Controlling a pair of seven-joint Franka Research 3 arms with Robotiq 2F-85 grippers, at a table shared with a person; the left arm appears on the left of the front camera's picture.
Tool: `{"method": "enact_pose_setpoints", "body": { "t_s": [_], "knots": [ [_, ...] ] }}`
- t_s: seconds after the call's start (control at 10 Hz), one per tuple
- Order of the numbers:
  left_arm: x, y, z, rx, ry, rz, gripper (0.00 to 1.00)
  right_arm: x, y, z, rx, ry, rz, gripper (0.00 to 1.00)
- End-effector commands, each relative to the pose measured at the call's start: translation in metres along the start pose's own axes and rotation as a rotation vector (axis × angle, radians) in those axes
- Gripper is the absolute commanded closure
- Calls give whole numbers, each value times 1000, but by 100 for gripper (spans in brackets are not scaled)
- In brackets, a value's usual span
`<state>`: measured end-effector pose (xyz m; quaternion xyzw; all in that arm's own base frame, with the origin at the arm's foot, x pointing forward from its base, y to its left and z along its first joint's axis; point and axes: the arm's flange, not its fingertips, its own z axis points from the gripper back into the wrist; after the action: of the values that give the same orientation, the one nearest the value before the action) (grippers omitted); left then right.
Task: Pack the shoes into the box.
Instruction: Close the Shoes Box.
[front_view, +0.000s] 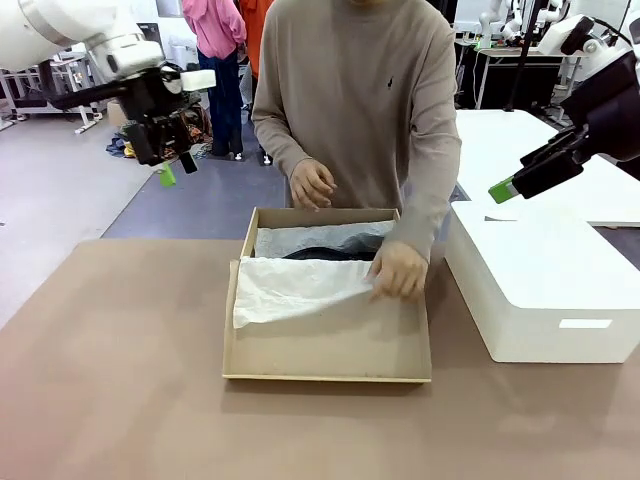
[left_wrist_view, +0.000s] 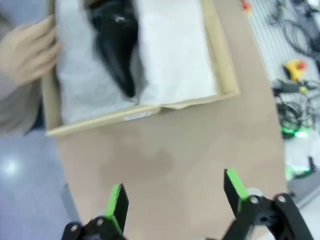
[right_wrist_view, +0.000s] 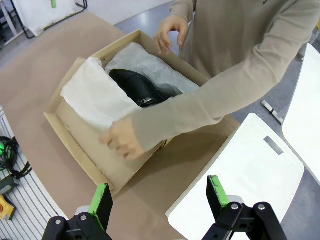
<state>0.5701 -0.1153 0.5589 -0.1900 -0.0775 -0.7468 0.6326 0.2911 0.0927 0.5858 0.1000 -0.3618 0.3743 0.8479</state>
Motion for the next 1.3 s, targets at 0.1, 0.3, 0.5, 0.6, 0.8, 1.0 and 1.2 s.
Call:
{"method": "enact_pose_setpoints", "body": {
  "t_s": [0.1, 0.3, 0.5, 0.6, 0.8, 1.0, 1.2],
  "knots": [
    [-21, 11, 23, -76, -10, -143, 0, 0, 0, 0, 9, -5, 0, 0],
    [-24, 16, 28, 10, 78, 36, 0, 0, 0, 0, 9, -5, 0, 0],
    [-24, 18, 28, 144, 176, 162, 0, 0, 0, 0, 9, -5, 0, 0],
    [-25, 20, 27, 169, 182, 189, 0, 0, 0, 0, 9, -5, 0, 0],
    [-27, 20, 26, 158, 139, 186, 0, 0, 0, 0, 9, -5, 0, 0],
    [-27, 19, 27, 133, 128, 197, 18, 0, 0, 0, 9, -5, 0, 0],
    [-27, 18, 27, 121, 128, 200, 56, 0, 0, 0, 9, -5, 0, 0]
  ]
}}
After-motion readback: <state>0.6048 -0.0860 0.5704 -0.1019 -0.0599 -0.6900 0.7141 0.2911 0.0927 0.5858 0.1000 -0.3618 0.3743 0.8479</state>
